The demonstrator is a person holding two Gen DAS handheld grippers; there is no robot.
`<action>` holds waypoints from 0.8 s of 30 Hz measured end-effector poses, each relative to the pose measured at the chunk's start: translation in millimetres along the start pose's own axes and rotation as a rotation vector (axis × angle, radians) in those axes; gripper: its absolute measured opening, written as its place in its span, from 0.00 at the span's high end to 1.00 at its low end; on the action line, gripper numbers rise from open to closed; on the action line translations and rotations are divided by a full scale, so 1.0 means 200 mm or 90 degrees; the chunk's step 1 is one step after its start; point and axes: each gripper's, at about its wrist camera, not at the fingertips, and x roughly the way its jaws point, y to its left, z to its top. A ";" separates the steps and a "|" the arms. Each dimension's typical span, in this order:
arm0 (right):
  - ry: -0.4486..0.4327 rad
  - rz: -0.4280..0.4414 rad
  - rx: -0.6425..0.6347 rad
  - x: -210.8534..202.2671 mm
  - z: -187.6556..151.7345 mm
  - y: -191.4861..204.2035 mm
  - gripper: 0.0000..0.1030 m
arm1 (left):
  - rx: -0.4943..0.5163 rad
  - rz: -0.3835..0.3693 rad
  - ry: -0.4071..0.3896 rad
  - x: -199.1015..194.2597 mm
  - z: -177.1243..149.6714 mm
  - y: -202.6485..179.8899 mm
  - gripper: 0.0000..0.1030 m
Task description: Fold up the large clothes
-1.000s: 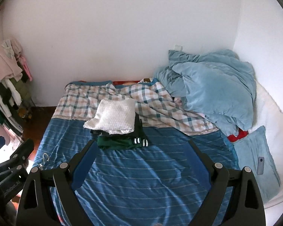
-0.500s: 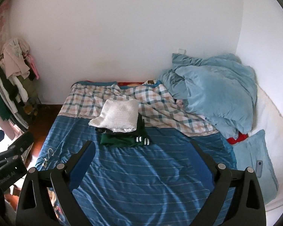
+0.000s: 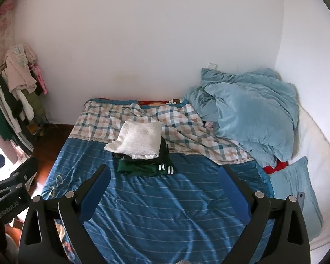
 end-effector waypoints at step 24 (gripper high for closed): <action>0.000 0.017 -0.002 0.00 0.02 0.00 0.03 | 0.005 0.018 -0.016 -0.06 0.02 0.05 0.04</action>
